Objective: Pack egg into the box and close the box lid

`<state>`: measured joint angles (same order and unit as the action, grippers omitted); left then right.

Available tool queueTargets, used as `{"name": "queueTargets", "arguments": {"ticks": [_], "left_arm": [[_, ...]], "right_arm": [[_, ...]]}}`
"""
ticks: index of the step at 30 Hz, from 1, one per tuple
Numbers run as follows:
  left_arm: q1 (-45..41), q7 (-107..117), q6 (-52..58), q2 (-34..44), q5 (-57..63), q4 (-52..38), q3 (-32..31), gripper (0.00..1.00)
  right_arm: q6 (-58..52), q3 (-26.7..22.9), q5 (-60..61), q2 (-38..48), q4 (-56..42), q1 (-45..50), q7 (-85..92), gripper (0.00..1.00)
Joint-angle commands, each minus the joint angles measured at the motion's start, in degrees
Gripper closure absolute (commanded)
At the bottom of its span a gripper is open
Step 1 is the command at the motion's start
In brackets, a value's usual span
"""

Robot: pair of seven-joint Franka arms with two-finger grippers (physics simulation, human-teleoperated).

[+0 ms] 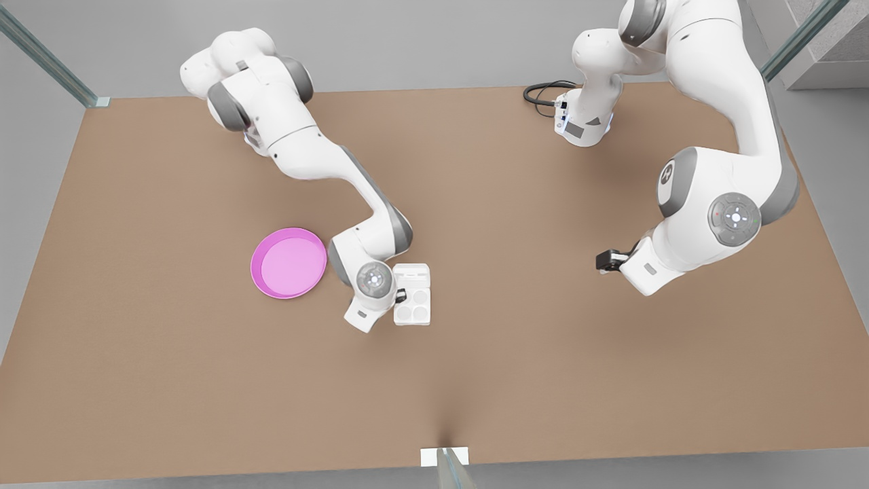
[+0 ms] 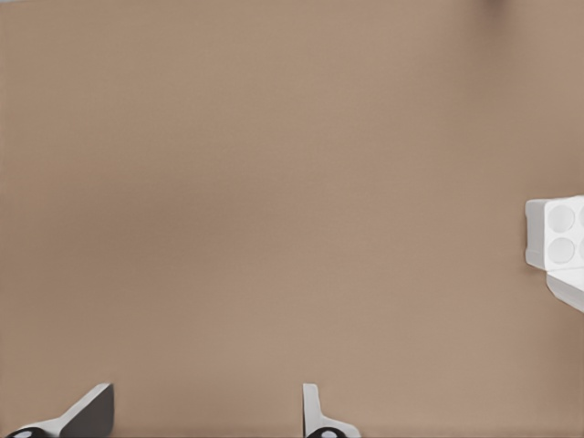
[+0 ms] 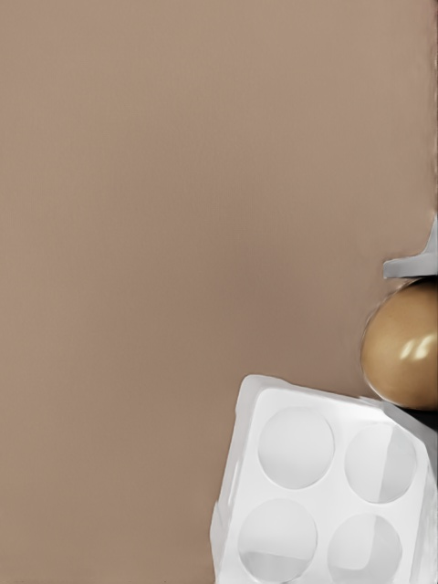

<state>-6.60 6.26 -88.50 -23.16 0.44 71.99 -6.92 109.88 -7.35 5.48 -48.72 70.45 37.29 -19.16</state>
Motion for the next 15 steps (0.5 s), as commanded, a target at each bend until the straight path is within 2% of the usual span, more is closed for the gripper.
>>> {"name": "queueTargets", "arguments": {"ticks": [1, 10, 11, 15], "left_arm": [[0.0, 0.8, 0.3, 0.0, 0.1, 0.0, 0.0, 0.0], [-0.1, 0.5, -0.6, -0.4, 2.2, -0.1, 0.0, 0.0], [-0.1, 0.5, -0.6, -0.4, 2.2, -0.1, 0.1, 0.0], [-0.2, 0.5, -0.6, -0.6, 2.2, -0.2, 0.0, 0.0]], "right_arm": [[-4.5, -0.1, 1.8, 0.0, -0.1, 0.4, -9.9, 0.49], [-4.1, -0.4, 5.4, -3.0, -3.3, 4.6, -16.3, 0.48], [-4.1, -0.3, 5.3, -3.0, -3.4, 4.6, -15.8, 0.0], [-5.0, 0.0, 5.4, -3.0, -3.4, 4.5, -15.8, 0.0]]}}
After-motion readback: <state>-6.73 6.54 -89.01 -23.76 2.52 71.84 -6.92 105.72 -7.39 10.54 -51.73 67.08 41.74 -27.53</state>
